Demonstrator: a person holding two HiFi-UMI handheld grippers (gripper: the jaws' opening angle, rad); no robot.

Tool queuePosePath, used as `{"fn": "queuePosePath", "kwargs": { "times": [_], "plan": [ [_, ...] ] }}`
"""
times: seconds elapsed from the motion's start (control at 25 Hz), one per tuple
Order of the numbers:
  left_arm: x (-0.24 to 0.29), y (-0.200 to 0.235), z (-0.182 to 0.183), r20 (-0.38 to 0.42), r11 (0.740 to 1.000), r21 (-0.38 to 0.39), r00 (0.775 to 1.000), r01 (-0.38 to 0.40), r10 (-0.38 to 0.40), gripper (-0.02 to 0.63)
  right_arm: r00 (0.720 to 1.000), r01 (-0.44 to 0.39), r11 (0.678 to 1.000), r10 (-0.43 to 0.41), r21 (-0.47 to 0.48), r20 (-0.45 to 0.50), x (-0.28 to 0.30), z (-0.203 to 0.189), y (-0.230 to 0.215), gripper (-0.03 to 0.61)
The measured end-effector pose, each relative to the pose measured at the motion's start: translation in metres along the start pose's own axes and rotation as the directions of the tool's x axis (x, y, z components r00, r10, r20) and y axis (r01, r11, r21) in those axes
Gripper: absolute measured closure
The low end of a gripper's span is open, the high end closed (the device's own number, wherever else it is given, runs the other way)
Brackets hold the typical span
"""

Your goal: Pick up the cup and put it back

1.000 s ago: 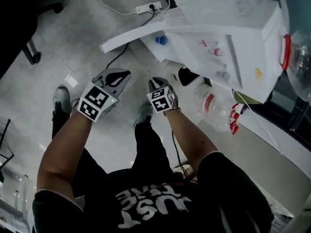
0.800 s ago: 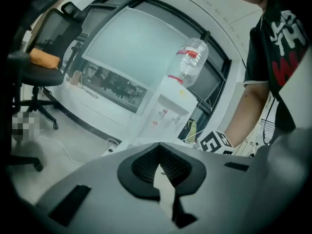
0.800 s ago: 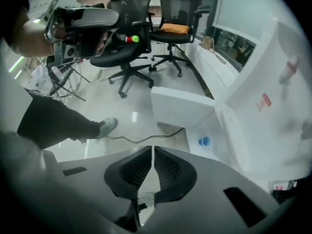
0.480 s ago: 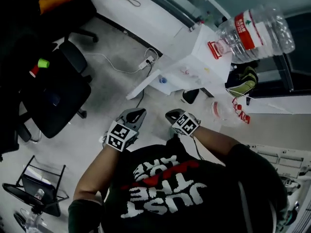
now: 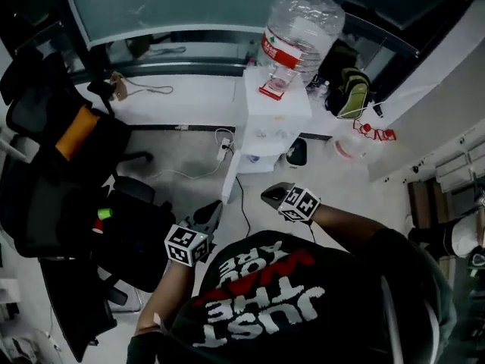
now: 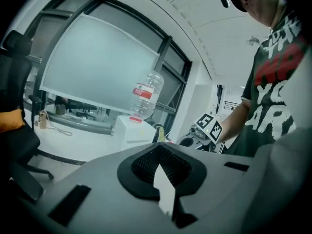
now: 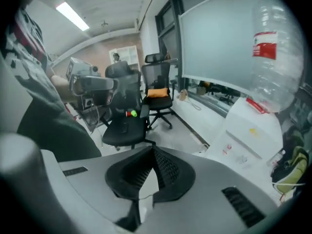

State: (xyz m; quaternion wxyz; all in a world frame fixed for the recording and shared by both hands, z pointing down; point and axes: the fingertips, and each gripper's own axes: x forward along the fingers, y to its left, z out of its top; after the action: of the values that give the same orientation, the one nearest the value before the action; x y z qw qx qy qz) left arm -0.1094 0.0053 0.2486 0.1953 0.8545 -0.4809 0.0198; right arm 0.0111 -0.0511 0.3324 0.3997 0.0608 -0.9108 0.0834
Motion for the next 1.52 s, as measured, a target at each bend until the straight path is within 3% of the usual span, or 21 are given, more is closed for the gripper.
{"fn": "queuePosePath", "kwargs": {
  "times": [0.16,0.36,0.56,0.72,0.88,1.08,1.36,1.52],
  "plan": [
    [0.024,-0.037,0.043,0.01,0.998,0.056,0.999,0.041,-0.042,0.606,0.981,0.076,0.995,-0.087,0.072,0.174,-0.08,0.015,-0.025,0.545],
    [0.073,-0.093,0.093,0.062,0.992,0.118,0.997,0.04,-0.047,0.604,0.901,0.153,0.98,-0.192,0.129,0.389,-0.208,0.02,-0.072,0.545],
    [0.13,-0.165,0.129,0.157,0.995,0.092,0.987,0.027,-0.041,0.606,0.839,0.199,0.974,-0.228,0.113,0.494,-0.325,0.002,-0.104,0.545],
    [0.167,-0.205,0.149,0.188,0.996,0.076,0.981,0.04,-0.053,0.606,0.785,0.172,0.972,-0.232,0.158,0.574,-0.388,-0.008,-0.125,0.545],
    [0.173,-0.221,0.171,0.201,0.993,0.098,0.976,0.062,-0.081,0.604,0.742,0.133,0.971,-0.231,0.2,0.63,-0.412,-0.002,-0.129,0.545],
    [0.157,-0.212,0.183,0.208,0.987,0.146,0.973,0.066,-0.096,0.606,0.703,0.1,0.97,-0.226,0.22,0.674,-0.402,0.011,-0.115,0.546],
    [0.143,-0.201,0.178,0.197,0.986,0.147,0.974,0.082,-0.11,0.604,0.7,0.107,0.971,-0.225,0.211,0.677,-0.385,0.021,-0.1,0.546],
    [0.141,-0.196,0.179,0.197,0.987,0.138,0.975,0.078,-0.104,0.606,0.713,0.132,0.971,-0.232,0.198,0.662,-0.379,0.028,-0.101,0.546]
  ]
}}
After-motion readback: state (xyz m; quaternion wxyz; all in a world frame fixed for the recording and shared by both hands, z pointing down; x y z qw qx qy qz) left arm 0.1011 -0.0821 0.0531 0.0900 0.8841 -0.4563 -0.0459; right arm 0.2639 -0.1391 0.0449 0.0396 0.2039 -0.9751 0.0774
